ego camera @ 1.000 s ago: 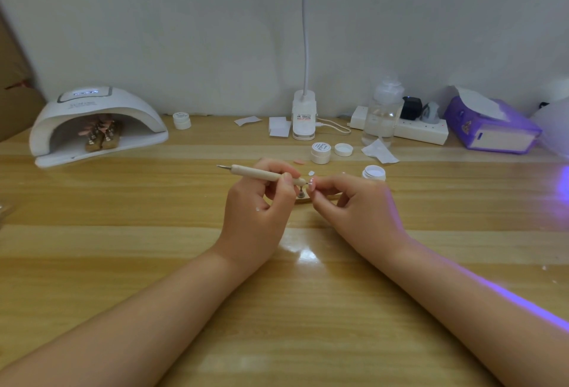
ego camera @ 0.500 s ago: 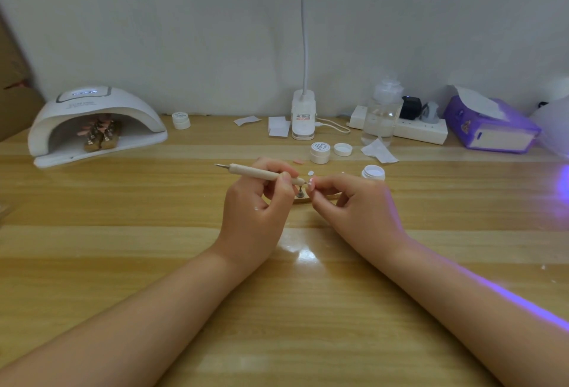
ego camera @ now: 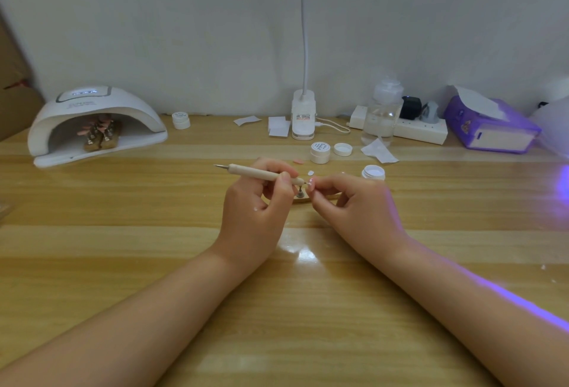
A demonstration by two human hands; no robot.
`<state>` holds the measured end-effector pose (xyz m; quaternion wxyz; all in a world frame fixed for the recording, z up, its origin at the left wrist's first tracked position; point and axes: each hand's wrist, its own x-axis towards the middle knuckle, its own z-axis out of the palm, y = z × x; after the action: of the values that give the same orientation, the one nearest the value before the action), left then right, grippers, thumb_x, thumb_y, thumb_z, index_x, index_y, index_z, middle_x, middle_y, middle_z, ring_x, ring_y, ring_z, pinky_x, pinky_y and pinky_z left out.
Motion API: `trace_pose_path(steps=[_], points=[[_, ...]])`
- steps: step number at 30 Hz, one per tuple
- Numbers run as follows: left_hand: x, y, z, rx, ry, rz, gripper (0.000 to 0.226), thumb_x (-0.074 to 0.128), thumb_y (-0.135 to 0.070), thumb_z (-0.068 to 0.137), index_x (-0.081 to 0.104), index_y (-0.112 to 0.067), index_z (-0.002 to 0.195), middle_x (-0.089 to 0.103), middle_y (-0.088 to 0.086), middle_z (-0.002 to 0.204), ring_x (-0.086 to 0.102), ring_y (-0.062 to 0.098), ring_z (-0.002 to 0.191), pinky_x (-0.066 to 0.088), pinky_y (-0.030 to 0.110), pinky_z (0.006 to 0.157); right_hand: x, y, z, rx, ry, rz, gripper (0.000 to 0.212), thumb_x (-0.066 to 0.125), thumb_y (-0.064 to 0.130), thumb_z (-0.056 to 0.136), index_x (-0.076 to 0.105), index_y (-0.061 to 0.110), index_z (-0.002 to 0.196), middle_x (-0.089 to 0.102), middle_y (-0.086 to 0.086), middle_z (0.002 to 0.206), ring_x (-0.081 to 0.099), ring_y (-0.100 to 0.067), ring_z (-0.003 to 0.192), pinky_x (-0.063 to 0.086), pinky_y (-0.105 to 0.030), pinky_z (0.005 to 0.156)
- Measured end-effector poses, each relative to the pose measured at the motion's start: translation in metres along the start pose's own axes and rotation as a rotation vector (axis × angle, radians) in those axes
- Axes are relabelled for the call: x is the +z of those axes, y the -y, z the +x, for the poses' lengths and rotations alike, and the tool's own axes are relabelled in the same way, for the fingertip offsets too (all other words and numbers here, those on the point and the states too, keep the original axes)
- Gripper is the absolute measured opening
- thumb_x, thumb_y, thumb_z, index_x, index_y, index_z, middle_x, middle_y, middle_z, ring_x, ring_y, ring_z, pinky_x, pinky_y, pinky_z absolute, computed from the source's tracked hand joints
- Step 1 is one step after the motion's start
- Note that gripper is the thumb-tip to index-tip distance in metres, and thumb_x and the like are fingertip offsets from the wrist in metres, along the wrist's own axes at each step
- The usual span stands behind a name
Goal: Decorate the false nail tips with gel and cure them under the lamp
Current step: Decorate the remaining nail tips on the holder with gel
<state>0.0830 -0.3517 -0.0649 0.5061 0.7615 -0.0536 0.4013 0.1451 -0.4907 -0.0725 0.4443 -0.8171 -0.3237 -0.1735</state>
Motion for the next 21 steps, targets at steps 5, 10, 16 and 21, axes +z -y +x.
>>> trace_pose_path(steps=[5, 10, 16, 21], points=[[0.0002, 0.0004, -0.0004, 0.005, 0.001, 0.000, 0.015, 0.045, -0.035, 0.083, 0.058, -0.028, 0.082, 0.066, -0.021, 0.074, 0.063, 0.013, 0.067, 0.049, 0.024, 0.060, 0.0001, -0.0002, 0.0003, -0.004, 0.000, -0.004, 0.010, 0.071, 0.016, 0.081, 0.075, 0.023, 0.088, 0.071, 0.013, 0.078, 0.052, 0.013, 0.057, 0.040, -0.017, 0.058], [-0.0001, 0.0002, -0.0007, 0.007, 0.004, -0.007, 0.011, 0.048, -0.030, 0.086, 0.058, -0.028, 0.082, 0.066, -0.019, 0.074, 0.064, 0.011, 0.067, 0.049, 0.020, 0.059, 0.0001, 0.0000, 0.0003, -0.002, 0.006, -0.006, 0.010, 0.071, 0.017, 0.081, 0.075, 0.023, 0.088, 0.071, 0.012, 0.079, 0.053, 0.012, 0.057, 0.043, -0.019, 0.058], [0.0002, 0.0003, -0.0001, 0.002, 0.001, -0.010, 0.014, 0.045, -0.035, 0.084, 0.058, -0.029, 0.082, 0.066, -0.019, 0.076, 0.064, 0.013, 0.068, 0.050, 0.026, 0.061, -0.0002, -0.0004, 0.0001, -0.011, 0.008, -0.003, 0.010, 0.071, 0.016, 0.082, 0.075, 0.023, 0.088, 0.071, 0.013, 0.079, 0.053, 0.013, 0.057, 0.040, -0.016, 0.057], [0.0005, 0.0015, -0.0005, 0.001, 0.001, -0.009, 0.013, 0.045, -0.035, 0.084, 0.058, -0.031, 0.082, 0.067, -0.019, 0.076, 0.064, 0.012, 0.067, 0.050, 0.023, 0.060, 0.0012, -0.0011, 0.0004, -0.010, -0.005, -0.011, 0.010, 0.071, 0.016, 0.081, 0.075, 0.024, 0.086, 0.071, 0.014, 0.077, 0.052, 0.013, 0.056, 0.039, -0.015, 0.056]])
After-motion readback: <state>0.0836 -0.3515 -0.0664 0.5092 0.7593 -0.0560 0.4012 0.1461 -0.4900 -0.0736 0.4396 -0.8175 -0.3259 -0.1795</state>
